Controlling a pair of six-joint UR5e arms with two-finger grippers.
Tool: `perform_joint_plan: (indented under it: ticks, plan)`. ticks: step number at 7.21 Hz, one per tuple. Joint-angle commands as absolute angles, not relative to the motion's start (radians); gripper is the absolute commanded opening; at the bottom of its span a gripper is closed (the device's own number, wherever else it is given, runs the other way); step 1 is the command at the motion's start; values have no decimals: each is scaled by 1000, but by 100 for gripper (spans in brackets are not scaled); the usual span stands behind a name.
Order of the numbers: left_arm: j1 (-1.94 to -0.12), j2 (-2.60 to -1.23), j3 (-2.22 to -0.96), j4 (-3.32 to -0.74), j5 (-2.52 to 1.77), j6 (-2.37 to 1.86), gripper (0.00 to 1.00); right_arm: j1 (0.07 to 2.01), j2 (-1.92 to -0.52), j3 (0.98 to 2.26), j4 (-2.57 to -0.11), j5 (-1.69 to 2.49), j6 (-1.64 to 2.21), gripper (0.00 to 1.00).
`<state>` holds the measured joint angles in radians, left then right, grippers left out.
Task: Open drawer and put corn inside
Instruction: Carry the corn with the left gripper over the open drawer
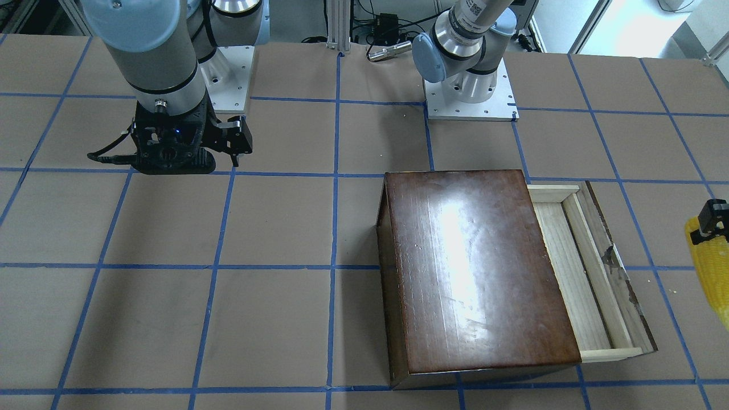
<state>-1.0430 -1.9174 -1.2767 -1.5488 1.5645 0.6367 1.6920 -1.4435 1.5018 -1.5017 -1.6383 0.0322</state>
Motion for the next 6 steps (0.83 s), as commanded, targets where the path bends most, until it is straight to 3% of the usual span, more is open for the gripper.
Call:
perform_joint_plan:
  ticks: [1,6]
  plan:
    - [-1144,-1899,-1285,-1572,1542,405,0,1692,-1443,1502,-1502,-1638,32,100]
    - [-1212,-1882,-1433,-1565,1468,285,0,1692,-1443,1502,-1502,-1638,32,100]
